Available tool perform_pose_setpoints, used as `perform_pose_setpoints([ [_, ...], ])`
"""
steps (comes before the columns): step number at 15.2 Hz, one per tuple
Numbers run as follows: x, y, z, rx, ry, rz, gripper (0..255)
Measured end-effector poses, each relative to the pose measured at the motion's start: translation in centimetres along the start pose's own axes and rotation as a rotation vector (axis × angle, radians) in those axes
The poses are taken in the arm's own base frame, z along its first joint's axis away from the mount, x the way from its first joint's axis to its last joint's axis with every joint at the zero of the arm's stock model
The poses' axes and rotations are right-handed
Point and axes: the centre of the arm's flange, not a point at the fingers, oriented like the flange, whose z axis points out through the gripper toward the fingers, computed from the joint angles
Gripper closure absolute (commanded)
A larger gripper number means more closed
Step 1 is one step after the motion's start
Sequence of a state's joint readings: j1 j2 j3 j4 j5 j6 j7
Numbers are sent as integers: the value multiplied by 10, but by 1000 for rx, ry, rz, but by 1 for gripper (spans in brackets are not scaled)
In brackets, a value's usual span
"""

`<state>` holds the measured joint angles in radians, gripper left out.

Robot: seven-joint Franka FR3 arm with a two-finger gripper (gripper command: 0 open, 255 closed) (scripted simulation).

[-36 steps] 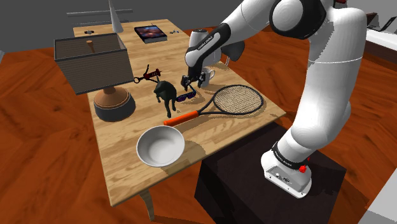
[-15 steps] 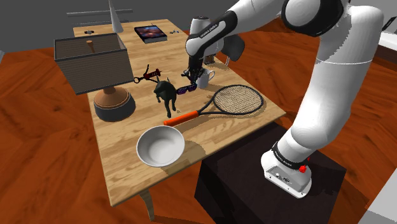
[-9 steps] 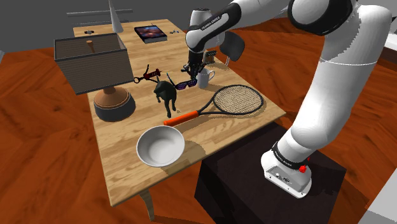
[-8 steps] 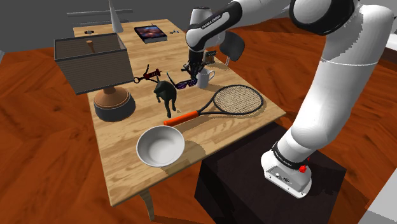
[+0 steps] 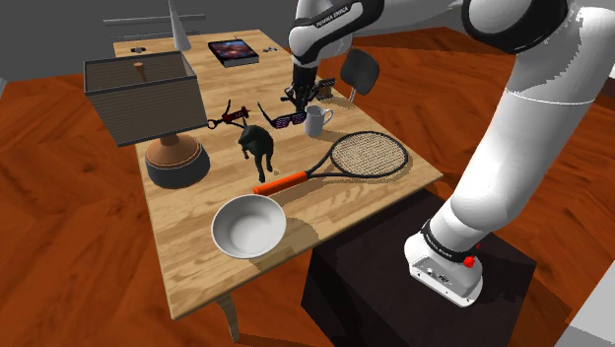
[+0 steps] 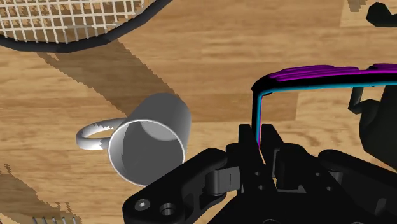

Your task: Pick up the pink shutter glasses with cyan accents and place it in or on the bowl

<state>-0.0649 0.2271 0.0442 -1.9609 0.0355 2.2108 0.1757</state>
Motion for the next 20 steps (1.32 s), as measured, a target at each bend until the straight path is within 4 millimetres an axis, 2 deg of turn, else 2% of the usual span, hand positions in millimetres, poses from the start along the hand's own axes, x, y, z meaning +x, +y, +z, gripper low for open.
perform_pose_setpoints([
  [2, -5, -4, -5, 0, 0, 0, 255],
  [5, -32, -27, -8, 0, 0, -1, 255],
  [8, -63, -45, -7, 0, -1, -1, 255],
  [20, -189, -145, -9, 0, -1, -1, 255],
])
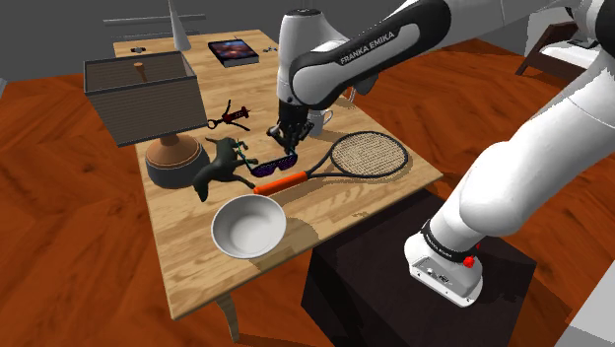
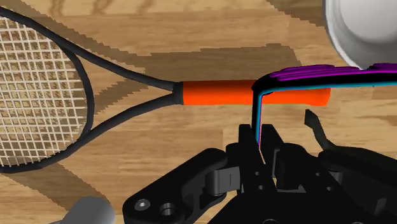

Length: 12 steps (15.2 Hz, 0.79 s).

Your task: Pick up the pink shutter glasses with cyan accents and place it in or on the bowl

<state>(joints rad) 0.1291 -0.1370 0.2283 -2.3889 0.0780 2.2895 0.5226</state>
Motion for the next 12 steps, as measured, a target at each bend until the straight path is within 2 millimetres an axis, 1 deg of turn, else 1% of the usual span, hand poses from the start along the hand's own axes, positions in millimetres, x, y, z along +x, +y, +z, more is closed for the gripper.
perform_pose_setpoints([
  [3, -32, -24, -4, -1, 0, 0, 255],
  [5, -54, -37, 1, 0, 0, 0, 255],
  [7, -73, -58, 0, 0, 0, 0, 255],
  [10, -104, -78, -1, 0, 0, 0, 255],
  [12, -127, -96, -2, -1, 0, 0, 255],
])
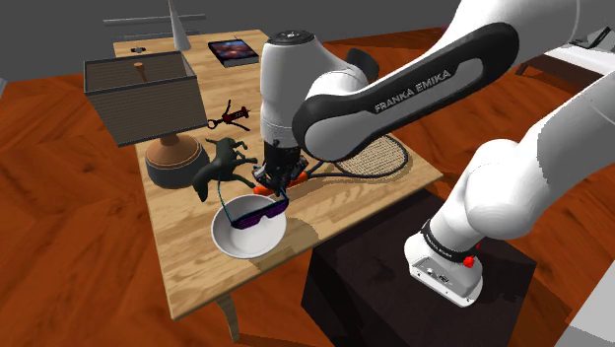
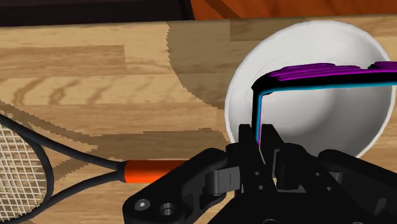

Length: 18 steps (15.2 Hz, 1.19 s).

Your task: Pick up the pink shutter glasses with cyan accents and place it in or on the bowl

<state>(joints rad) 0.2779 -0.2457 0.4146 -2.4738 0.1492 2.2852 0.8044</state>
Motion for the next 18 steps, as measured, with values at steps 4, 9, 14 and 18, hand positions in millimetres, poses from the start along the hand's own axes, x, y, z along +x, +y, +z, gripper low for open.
perform_pose_setpoints([
  [4, -21, -15, 13, 0, 0, 1, 255],
  [9, -23, -15, 38, 0, 0, 2, 255],
  [14, -23, -13, 64, -1, 0, 2, 255],
  [18, -24, -13, 77, 0, 0, 2, 255],
])
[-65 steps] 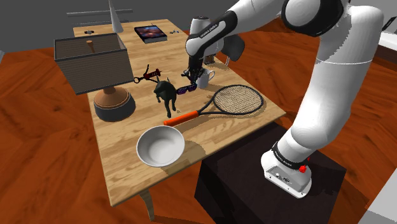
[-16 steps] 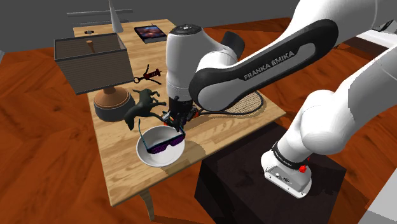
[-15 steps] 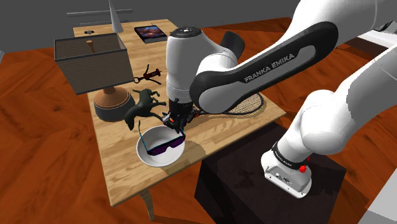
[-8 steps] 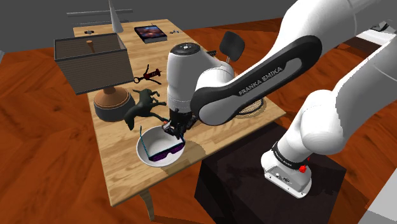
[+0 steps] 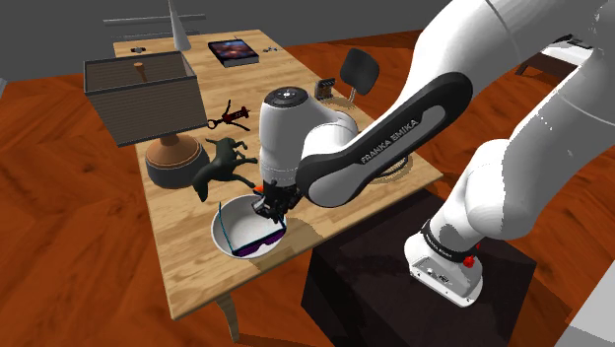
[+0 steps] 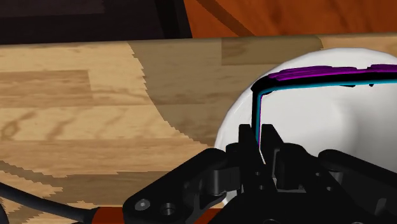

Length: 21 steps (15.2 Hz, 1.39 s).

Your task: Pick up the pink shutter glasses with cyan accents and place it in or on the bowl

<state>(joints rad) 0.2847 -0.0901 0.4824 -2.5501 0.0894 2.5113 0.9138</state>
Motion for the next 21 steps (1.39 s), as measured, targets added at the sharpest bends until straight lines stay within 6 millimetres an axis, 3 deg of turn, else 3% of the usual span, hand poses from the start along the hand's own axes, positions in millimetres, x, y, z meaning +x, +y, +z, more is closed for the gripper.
perform_pose_setpoints([
  [4, 0, 0, 1, 0, 0, 0, 255],
  [5, 0, 0, 1, 0, 0, 0, 0],
  [11, 0, 0, 1, 0, 0, 0, 0],
  [16, 2, -1, -44, 1, 2, 0, 0],
  [21, 0, 0, -49, 0, 0, 0, 0],
])
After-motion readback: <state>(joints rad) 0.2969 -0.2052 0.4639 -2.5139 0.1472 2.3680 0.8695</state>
